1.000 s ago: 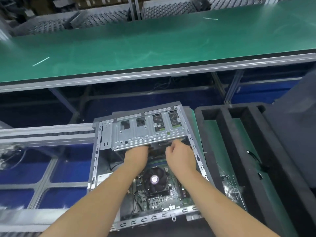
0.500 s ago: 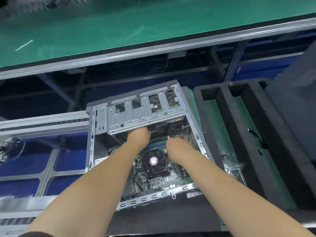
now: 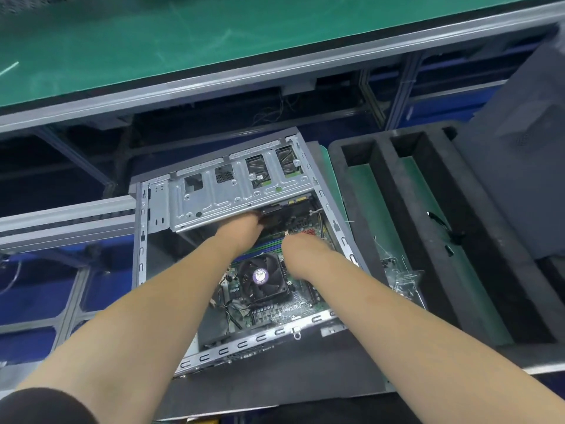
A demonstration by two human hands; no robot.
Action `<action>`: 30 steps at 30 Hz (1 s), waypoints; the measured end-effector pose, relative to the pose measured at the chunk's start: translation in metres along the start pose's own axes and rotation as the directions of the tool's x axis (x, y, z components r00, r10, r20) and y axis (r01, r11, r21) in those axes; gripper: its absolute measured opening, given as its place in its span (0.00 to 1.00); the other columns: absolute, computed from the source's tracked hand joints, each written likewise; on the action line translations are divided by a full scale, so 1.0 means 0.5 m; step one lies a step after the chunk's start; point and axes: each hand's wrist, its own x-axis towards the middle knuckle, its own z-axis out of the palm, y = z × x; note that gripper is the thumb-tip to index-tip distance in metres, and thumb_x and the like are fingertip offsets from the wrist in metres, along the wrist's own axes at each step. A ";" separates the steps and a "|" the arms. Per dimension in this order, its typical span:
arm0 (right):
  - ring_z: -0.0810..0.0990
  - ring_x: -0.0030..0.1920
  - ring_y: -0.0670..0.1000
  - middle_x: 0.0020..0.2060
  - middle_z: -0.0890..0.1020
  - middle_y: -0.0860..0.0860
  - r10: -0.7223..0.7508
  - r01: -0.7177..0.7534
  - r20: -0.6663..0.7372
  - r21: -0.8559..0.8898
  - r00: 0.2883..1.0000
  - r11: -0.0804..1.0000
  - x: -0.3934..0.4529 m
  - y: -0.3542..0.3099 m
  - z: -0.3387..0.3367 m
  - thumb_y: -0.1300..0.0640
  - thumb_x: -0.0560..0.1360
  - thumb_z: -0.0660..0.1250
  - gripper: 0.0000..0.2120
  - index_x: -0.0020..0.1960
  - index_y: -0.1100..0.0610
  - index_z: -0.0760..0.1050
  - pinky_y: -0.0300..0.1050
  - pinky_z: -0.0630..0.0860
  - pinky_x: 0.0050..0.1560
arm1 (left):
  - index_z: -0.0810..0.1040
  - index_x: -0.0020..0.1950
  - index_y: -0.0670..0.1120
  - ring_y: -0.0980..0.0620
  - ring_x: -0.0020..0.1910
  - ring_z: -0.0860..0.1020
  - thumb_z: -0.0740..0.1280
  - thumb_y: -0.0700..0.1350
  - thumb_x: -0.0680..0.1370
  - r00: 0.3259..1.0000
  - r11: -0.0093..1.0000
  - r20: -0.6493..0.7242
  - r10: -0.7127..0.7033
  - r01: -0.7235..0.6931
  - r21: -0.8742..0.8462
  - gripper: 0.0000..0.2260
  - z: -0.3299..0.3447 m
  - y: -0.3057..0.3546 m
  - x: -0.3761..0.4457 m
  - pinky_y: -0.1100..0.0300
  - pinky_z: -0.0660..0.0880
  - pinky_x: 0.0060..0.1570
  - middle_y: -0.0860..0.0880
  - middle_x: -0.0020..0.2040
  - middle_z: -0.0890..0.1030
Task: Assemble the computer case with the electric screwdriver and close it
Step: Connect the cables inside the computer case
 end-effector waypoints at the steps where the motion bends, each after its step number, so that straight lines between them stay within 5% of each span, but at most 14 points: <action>1: 0.78 0.43 0.57 0.37 0.73 0.52 0.002 -0.002 -0.002 -0.002 1.000 1.000 0.000 -0.001 0.000 0.71 0.77 0.67 0.14 0.38 0.58 0.67 0.51 0.79 0.48 | 0.70 0.49 0.50 0.50 0.31 0.74 0.58 0.44 0.85 1.000 1.000 -0.015 -0.007 0.007 0.013 0.05 0.000 0.000 -0.001 0.59 0.66 0.30 0.49 0.35 0.74; 6: 0.76 0.43 0.58 0.36 0.72 0.52 -0.005 0.005 -0.017 -0.011 1.000 1.000 0.001 -0.004 -0.001 0.71 0.77 0.65 0.15 0.38 0.57 0.65 0.52 0.77 0.46 | 0.79 0.54 0.41 0.44 0.38 0.75 0.58 0.40 0.84 1.000 0.981 0.005 -0.001 0.000 0.196 0.10 0.000 0.028 0.001 0.48 0.80 0.45 0.48 0.35 0.71; 15: 0.76 0.46 0.59 0.43 0.74 0.53 -0.008 0.008 -0.026 -0.011 1.000 1.000 -0.003 -0.003 -0.001 0.69 0.77 0.65 0.09 0.46 0.57 0.70 0.52 0.74 0.48 | 0.73 0.69 0.44 0.44 0.41 0.72 0.57 0.39 0.84 0.991 0.955 -0.022 0.131 -0.120 0.270 0.15 -0.004 0.034 0.009 0.53 0.70 0.41 0.45 0.44 0.75; 18: 0.75 0.46 0.59 0.45 0.74 0.53 -0.014 0.014 -0.024 -0.012 1.000 1.000 -0.003 -0.003 0.000 0.68 0.77 0.66 0.09 0.49 0.56 0.70 0.52 0.74 0.49 | 0.73 0.71 0.46 0.44 0.42 0.72 0.57 0.38 0.84 0.992 0.952 -0.034 0.123 -0.108 0.286 0.16 0.007 0.036 0.010 0.53 0.72 0.44 0.42 0.52 0.80; 30: 0.76 0.46 0.59 0.41 0.73 0.52 -0.008 0.008 -0.032 -0.013 0.999 1.000 0.000 -0.007 0.002 0.68 0.77 0.66 0.09 0.48 0.57 0.70 0.53 0.73 0.48 | 0.71 0.73 0.48 0.41 0.55 0.78 0.57 0.38 0.84 0.996 0.934 -0.010 0.085 -0.076 0.350 0.18 0.007 0.046 0.010 0.46 0.77 0.57 0.41 0.59 0.79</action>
